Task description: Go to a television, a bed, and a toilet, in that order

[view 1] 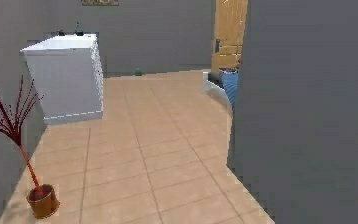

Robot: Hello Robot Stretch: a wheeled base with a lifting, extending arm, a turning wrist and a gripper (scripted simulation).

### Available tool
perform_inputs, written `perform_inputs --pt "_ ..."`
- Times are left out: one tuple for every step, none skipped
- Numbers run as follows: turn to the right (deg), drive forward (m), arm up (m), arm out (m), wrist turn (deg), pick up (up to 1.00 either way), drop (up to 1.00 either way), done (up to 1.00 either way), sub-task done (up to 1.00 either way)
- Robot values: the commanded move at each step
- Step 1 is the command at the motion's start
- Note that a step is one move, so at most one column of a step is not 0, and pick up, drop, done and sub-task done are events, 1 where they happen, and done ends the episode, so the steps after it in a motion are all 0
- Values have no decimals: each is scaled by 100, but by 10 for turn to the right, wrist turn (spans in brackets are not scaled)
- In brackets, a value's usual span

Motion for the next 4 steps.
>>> perform_inputs --pt "0 100 0 0 0 0 0 0 0" --pt "-30 0 0 0 0 0 0 0 0" --pt "0 75 0 0 0 0 0 0 0" --pt "0 100 0 0 0 0 0 0 0"
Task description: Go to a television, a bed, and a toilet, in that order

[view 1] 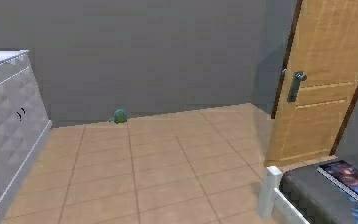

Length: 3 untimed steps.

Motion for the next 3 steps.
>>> perform_inputs --pt "0 100 0 0 0 0 0 0 0" --pt "-30 0 0 0 0 0 0 0 0" --pt "0 30 0 0 0 0 0 0 0"
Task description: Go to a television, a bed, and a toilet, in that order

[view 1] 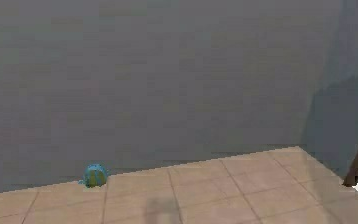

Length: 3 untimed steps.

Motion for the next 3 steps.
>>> perform_inputs --pt "300 0 0 0 0 0 0 0 0" --pt "0 95 0 0 0 0 0 0 0" --pt "450 0 0 0 0 0 0 0 0"
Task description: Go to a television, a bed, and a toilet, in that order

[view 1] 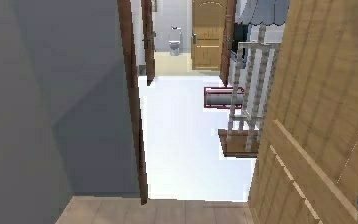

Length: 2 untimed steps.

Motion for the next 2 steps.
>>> perform_inputs --pt "60 0 0 0 0 0 0 0 0" --pt "0 100 0 0 0 0 0 0 0"
